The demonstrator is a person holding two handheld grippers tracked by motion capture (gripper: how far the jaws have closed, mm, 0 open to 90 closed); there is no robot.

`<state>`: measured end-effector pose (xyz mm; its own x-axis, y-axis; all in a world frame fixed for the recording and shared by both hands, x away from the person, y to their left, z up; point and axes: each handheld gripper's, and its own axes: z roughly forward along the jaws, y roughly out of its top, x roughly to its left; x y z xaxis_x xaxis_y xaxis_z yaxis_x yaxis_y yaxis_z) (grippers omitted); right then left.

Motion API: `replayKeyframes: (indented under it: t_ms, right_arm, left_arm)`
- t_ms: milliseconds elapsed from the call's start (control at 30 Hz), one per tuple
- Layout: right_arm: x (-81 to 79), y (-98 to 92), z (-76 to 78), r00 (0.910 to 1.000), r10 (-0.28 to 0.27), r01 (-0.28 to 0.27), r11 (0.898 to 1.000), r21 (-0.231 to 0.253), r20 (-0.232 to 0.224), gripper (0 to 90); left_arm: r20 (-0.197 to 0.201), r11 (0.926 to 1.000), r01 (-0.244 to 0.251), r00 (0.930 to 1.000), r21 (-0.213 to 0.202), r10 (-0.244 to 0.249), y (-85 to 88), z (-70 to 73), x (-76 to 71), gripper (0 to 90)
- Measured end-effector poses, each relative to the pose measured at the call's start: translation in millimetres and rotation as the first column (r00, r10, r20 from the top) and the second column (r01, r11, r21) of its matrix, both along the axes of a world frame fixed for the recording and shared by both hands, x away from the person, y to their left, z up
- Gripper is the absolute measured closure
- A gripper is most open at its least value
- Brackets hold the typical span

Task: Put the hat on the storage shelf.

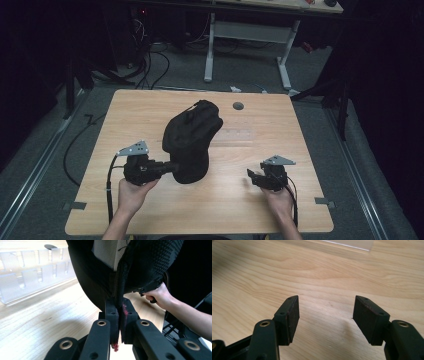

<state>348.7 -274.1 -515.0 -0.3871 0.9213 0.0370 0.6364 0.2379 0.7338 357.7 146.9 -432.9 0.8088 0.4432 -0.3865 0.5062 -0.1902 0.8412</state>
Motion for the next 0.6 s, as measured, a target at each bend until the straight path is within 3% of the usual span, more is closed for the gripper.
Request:
replayKeyframes:
  t_ms: [300,600]
  right_arm:
    - [3.0,-4.7,-14.1,0.9972,-0.074,0.074,0.995,-0.07,-0.002,35.5]
    - [3.1,-6.5,-16.1,0.9947,-0.103,0.103,0.993,-0.059,0.01,34.1]
  left_arm:
    - [0.019,0.9988,-0.047,0.9987,0.012,0.047,3.0,6.0,6.6,86.5]
    - [0.042,0.9958,-0.091,0.995,0.014,0.09,5.4,14.1,16.1,86.5]
